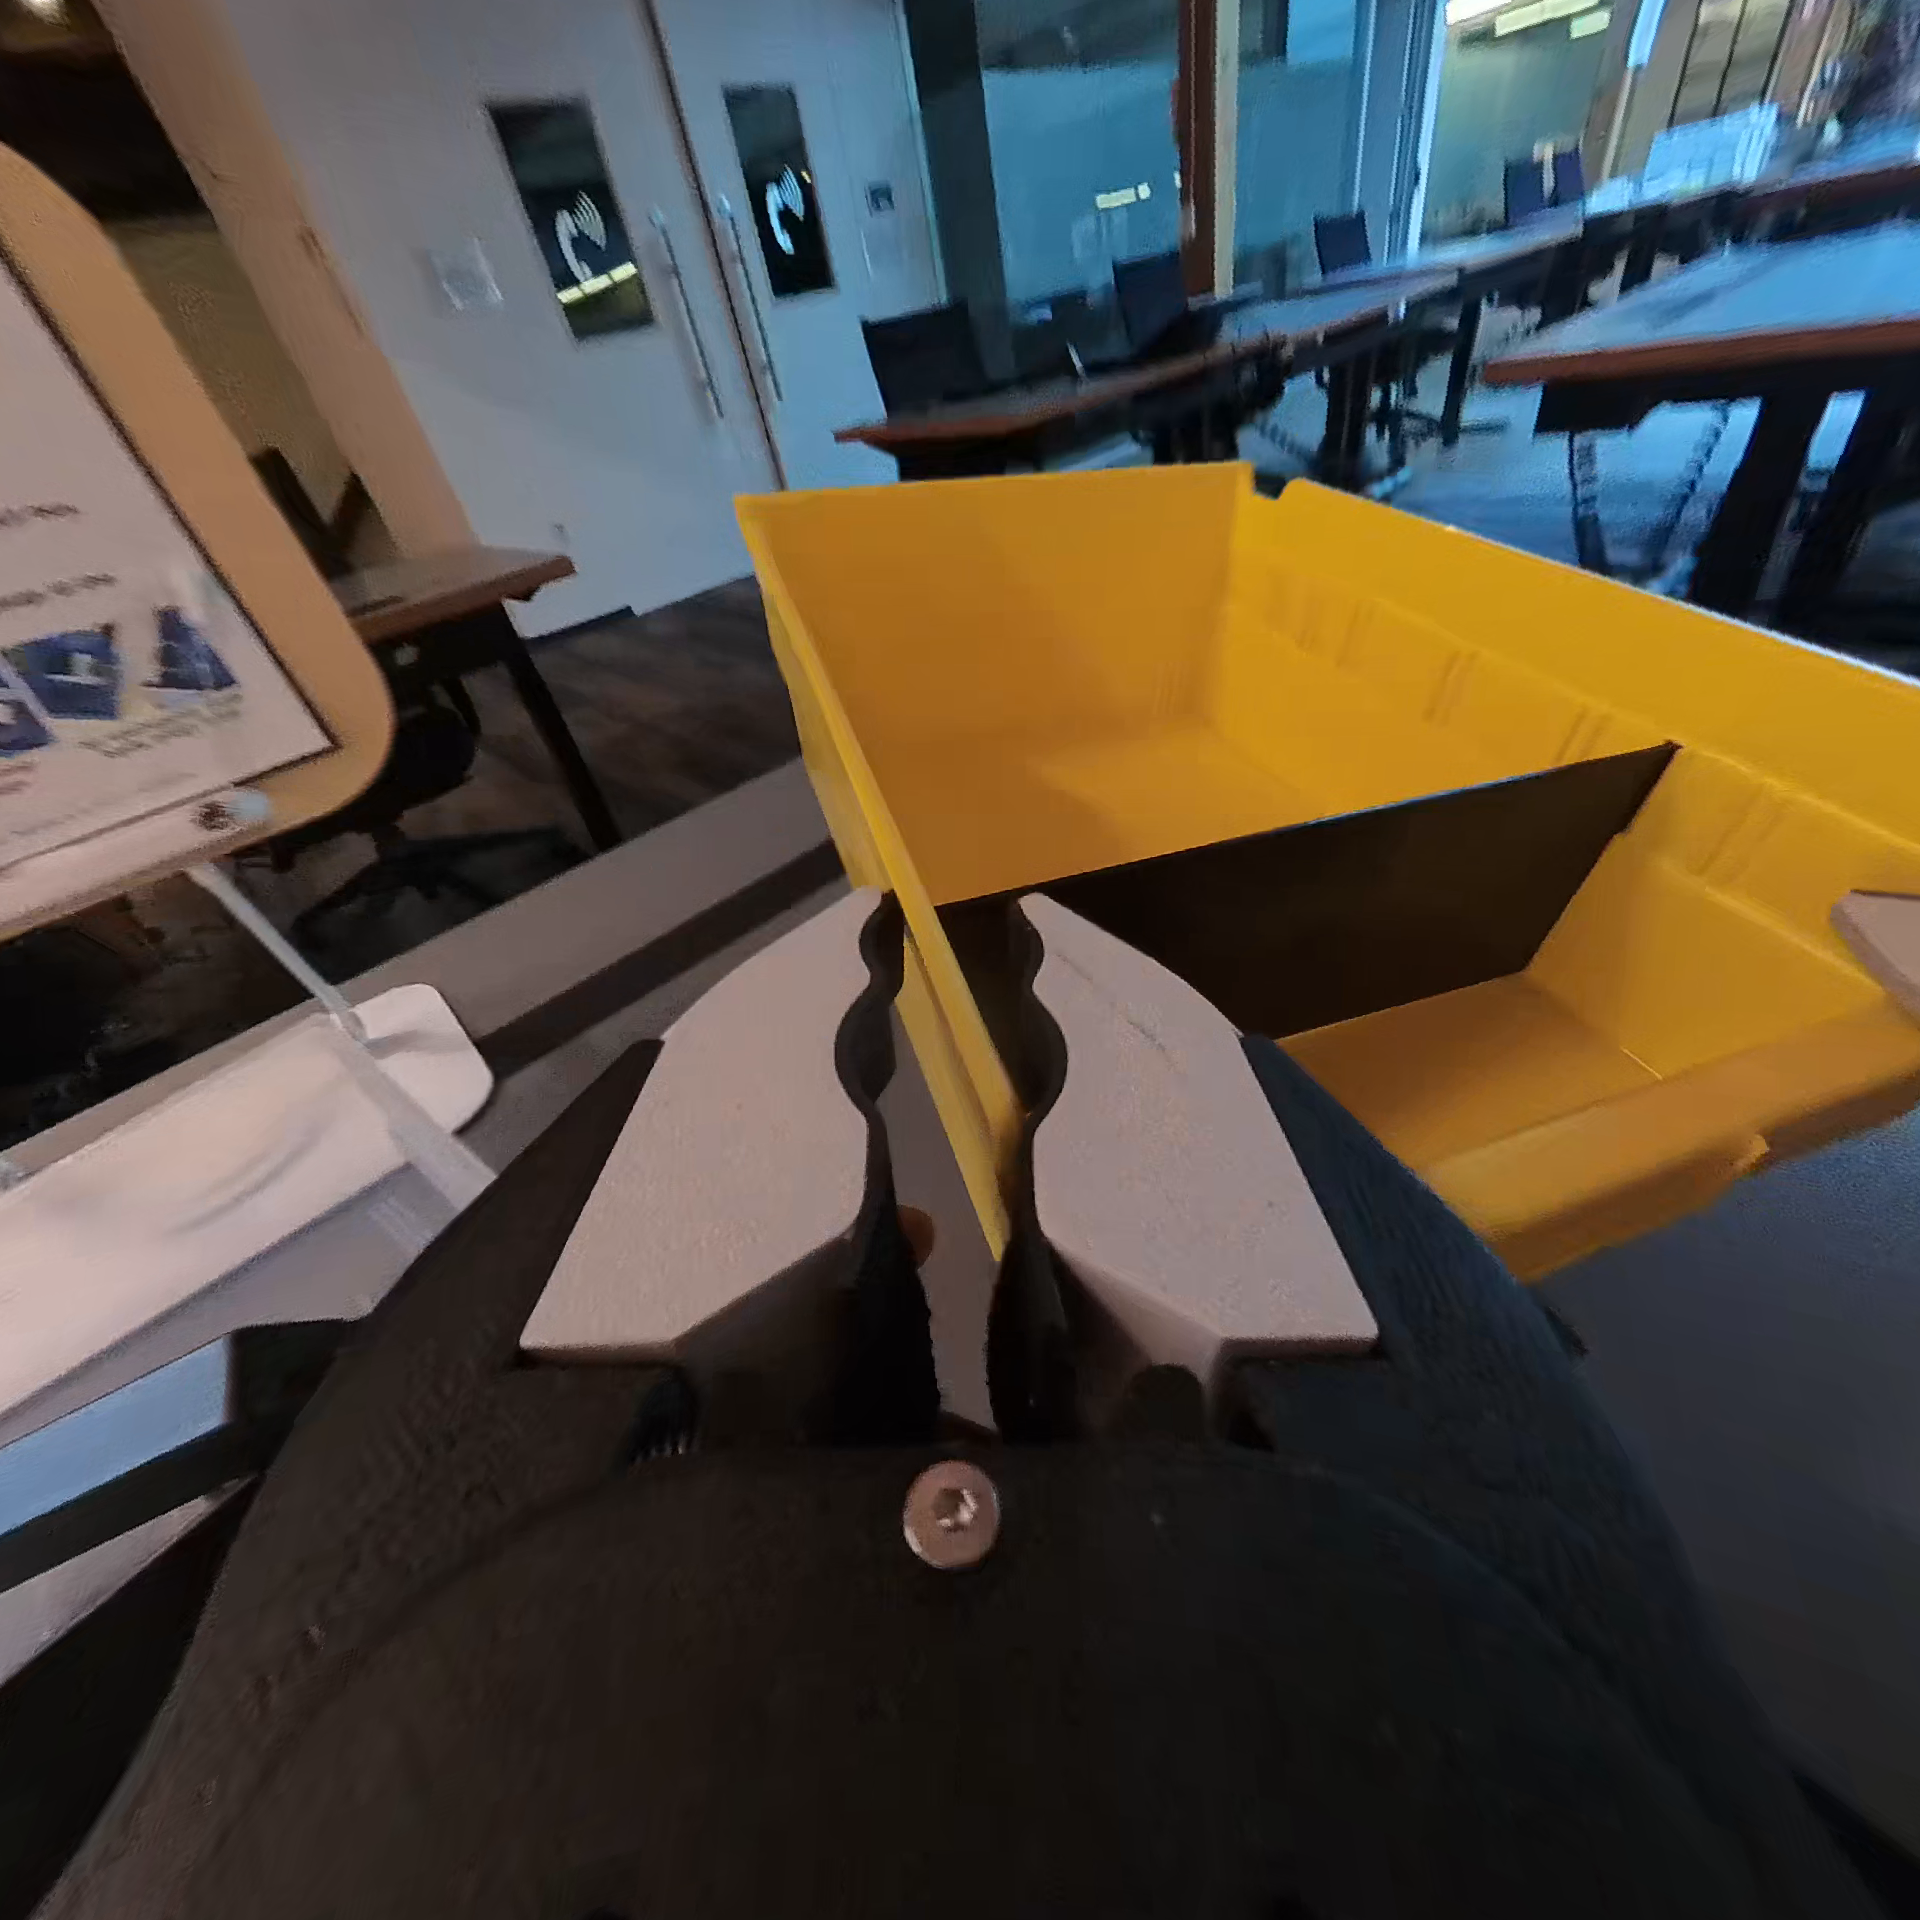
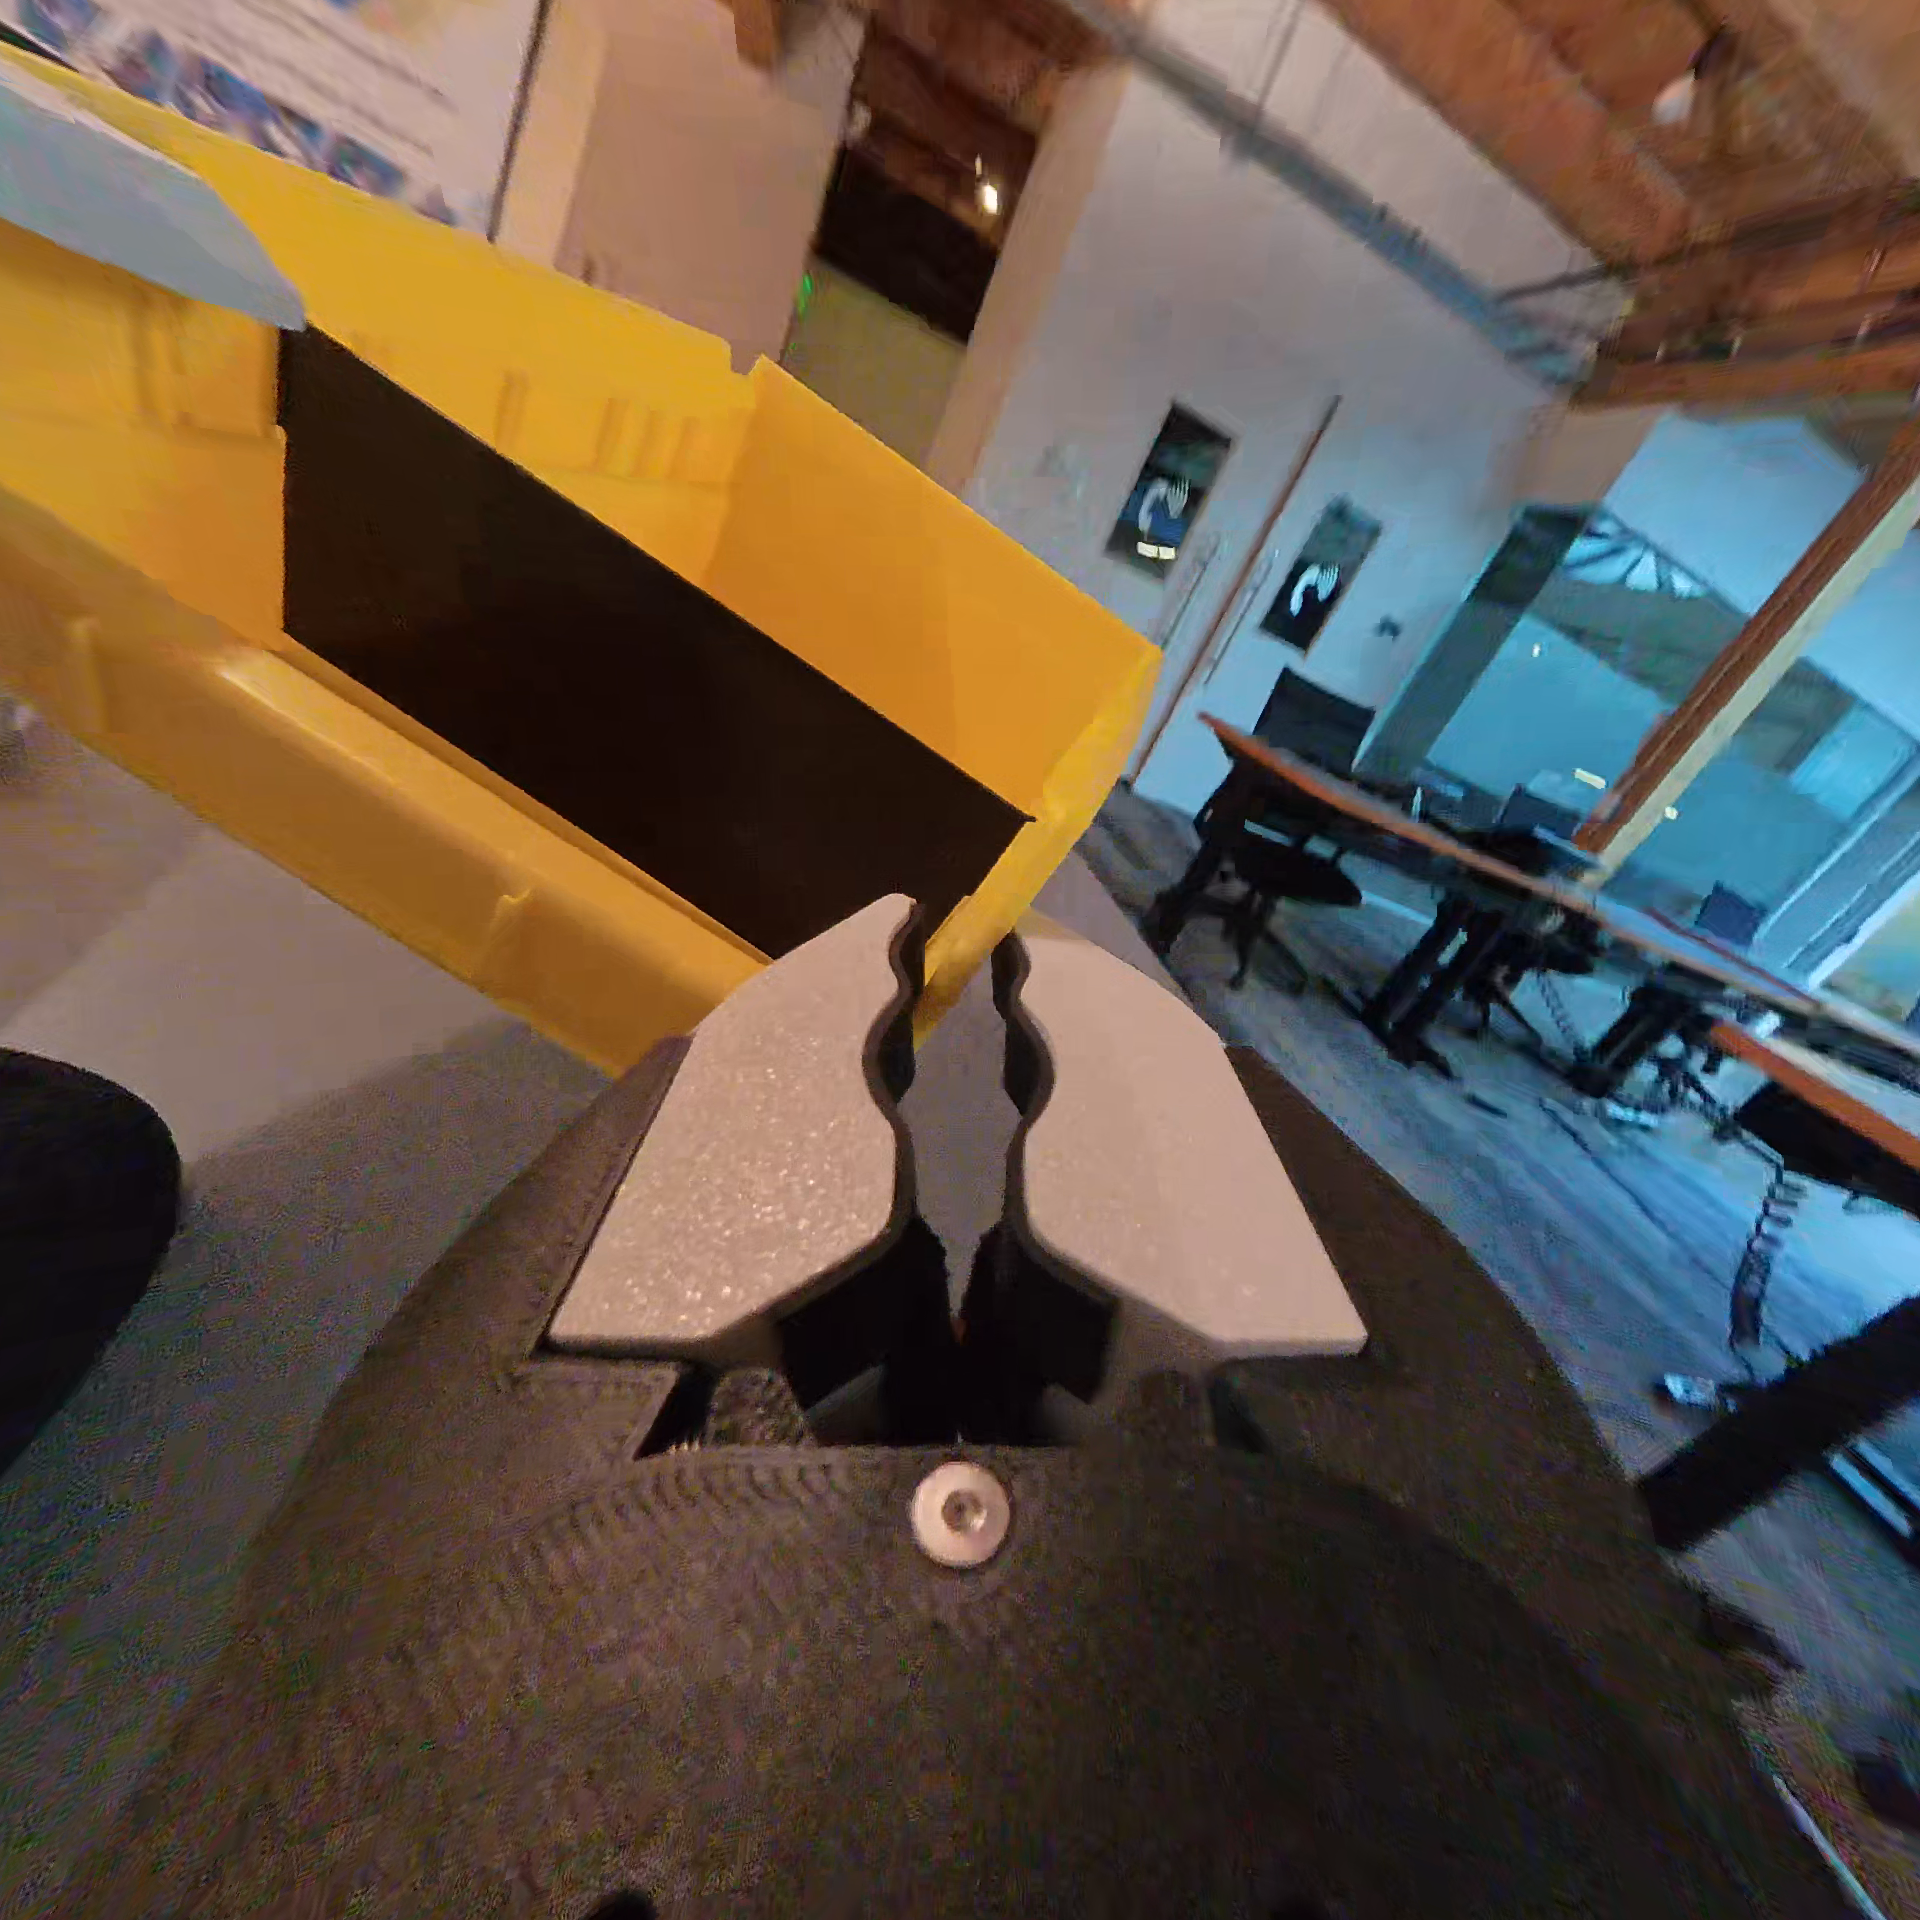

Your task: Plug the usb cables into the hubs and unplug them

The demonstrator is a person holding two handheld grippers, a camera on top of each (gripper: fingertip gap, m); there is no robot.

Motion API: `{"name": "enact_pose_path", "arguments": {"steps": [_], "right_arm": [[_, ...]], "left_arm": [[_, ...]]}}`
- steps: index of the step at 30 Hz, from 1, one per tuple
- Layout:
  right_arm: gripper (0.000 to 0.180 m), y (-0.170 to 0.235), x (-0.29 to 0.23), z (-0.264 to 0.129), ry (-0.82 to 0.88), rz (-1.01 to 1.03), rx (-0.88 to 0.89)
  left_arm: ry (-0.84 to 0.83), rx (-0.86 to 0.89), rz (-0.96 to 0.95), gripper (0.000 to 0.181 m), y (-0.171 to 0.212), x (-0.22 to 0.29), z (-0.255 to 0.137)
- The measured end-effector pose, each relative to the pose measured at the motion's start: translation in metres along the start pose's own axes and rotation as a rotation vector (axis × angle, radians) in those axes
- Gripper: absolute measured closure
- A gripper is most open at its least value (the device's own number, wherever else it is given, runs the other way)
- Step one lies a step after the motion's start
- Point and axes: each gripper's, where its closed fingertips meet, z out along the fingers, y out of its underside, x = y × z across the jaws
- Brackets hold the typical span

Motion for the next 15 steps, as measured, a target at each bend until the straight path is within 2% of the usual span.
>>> {"name": "enact_pose_path", "arguments": {"steps": [4, 7, 10, 12, 15], "right_arm": [[0.168, 0.041, 0.000, 0.009, 0.013, 0.041, -0.177], [0.169, 0.044, 0.002, 0.011, 0.029, 0.044, -0.186], [0.169, 0.053, 0.006, 0.009, 0.049, 0.051, -0.229], [0.170, 0.056, 0.009, 0.008, 0.054, 0.056, -0.238], [0.170, 0.058, 0.010, 0.009, 0.060, 0.056, -0.249]], "left_arm": [[0.034, -0.046, 0.030, 0.164, 0.024, 0.012, 0.019], [0.072, -0.048, 0.027, 0.161, 0.038, 0.015, 0.021], [0.168, -0.127, 0.051, 0.154, 0.049, 0.026, 0.015], [0.220, -0.154, 0.014, 0.145, 0.045, 0.030, 0.004], [0.249, -0.060, 0.022, 0.139, 0.014, 0.025, -0.025]]}}
